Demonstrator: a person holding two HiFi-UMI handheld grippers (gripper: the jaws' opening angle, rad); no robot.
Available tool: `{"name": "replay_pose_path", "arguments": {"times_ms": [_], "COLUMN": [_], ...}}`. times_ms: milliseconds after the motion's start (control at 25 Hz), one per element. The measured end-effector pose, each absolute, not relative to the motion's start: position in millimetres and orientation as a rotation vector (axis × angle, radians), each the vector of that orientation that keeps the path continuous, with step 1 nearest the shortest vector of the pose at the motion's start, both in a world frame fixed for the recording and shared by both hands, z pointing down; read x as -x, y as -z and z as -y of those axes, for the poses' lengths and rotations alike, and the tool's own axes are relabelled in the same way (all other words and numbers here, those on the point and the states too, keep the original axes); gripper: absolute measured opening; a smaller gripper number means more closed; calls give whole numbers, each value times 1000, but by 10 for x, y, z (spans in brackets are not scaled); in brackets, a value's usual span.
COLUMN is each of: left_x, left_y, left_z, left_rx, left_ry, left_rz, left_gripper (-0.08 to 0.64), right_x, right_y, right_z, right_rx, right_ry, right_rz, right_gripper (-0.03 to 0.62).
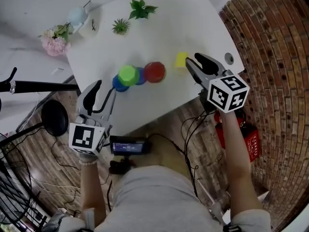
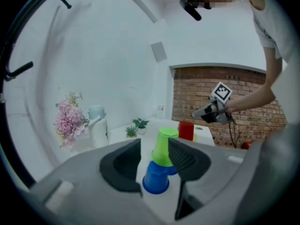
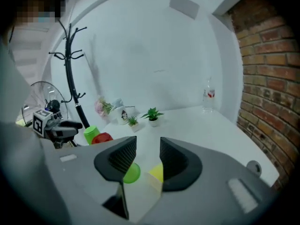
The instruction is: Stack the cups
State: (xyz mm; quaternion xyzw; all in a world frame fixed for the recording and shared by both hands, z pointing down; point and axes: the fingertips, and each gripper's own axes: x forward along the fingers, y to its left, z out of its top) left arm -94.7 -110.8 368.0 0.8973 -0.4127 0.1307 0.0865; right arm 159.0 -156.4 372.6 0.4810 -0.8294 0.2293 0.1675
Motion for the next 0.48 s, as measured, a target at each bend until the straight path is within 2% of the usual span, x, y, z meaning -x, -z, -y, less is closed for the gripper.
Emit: {"name": "replay_pose_path", "arguments": {"times_ms": [320,480], "left_x": [978,987], "left_y": [-3706,-3728], "left_z": [1154,1177], "left_rx": [-2662,-2658], "left_ry": [-395,-394], "left_rz": [1234,1233], "left_gripper": [167,164], "right_x": [-1914,-1913], "right_y": [-4251,-4582], "right_z": [1842,1905], "right_rx": [-1344,-1274], "right_ry": [-1068,-1298], "right_rz": [2145,2025], "right_gripper": [163,225]}}
